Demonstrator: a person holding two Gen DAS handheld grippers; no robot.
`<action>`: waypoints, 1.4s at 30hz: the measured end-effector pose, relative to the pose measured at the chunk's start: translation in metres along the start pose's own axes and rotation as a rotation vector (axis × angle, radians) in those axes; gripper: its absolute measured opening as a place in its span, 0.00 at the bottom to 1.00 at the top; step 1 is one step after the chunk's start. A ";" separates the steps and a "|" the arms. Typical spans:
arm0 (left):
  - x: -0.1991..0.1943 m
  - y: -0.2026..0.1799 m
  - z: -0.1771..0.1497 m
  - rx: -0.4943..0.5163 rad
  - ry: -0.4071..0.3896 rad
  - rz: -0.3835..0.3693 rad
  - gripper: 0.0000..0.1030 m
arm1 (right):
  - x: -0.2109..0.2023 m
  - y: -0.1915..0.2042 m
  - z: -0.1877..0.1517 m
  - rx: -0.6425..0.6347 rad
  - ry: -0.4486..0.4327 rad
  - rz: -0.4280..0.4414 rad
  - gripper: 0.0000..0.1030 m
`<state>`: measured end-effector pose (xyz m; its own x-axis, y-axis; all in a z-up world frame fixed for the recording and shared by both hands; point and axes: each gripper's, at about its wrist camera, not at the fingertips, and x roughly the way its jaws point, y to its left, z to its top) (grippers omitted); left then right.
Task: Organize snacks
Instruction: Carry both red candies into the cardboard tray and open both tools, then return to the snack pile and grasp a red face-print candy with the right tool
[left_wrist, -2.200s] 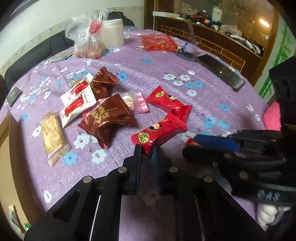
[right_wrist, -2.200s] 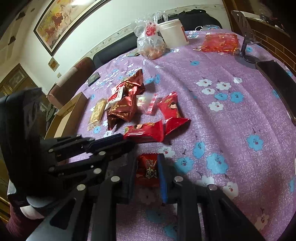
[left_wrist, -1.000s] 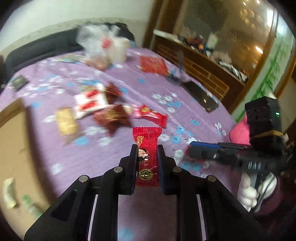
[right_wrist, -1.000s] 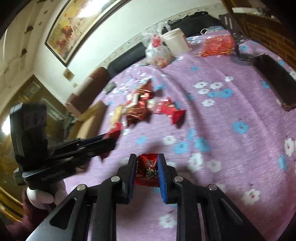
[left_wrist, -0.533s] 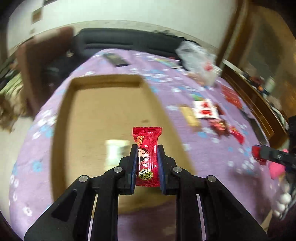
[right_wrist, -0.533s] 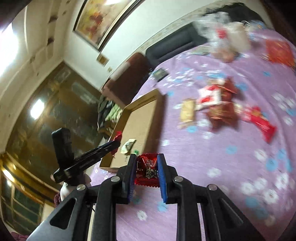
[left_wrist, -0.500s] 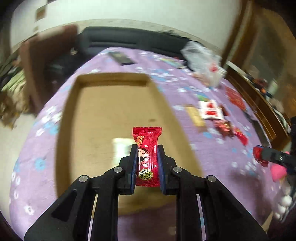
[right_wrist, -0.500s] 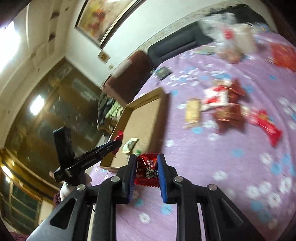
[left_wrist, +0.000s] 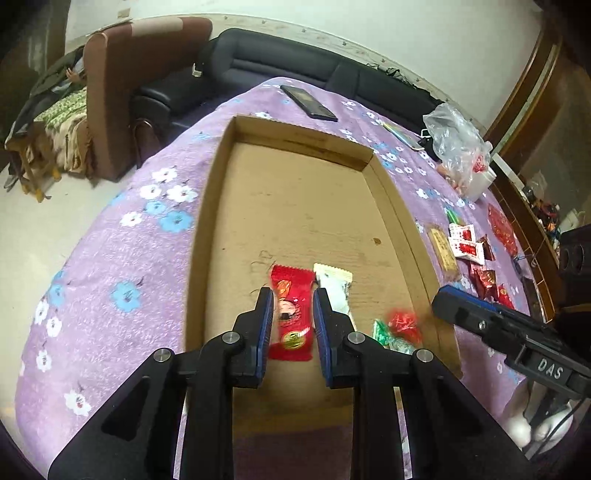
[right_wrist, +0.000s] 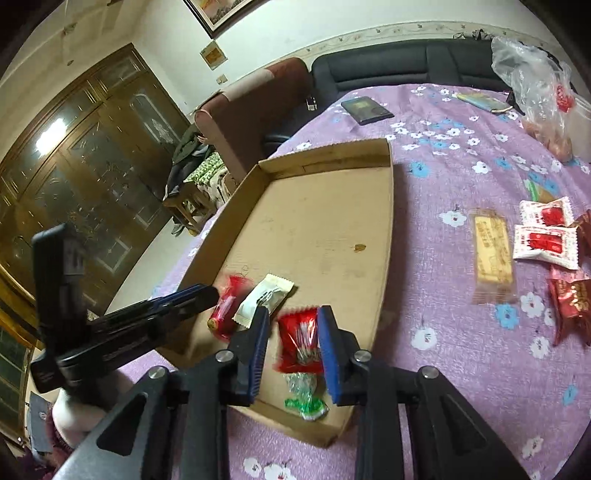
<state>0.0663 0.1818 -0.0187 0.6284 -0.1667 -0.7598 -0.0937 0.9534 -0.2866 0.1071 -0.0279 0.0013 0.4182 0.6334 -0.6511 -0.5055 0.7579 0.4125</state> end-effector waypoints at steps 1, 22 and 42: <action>-0.003 0.000 -0.001 0.003 -0.004 0.006 0.20 | -0.001 -0.001 0.000 0.001 -0.005 -0.004 0.30; -0.128 -0.164 -0.038 0.225 -0.242 -0.244 0.20 | -0.226 -0.070 -0.063 0.108 -0.340 -0.116 0.44; -0.250 -0.226 -0.021 0.303 -0.421 -0.423 0.20 | -0.344 -0.041 -0.060 0.133 -0.455 -0.008 0.57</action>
<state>-0.0856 0.0023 0.2238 0.8170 -0.4876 -0.3079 0.4092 0.8664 -0.2862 -0.0613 -0.2860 0.1699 0.7251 0.6092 -0.3211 -0.4124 0.7576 0.5059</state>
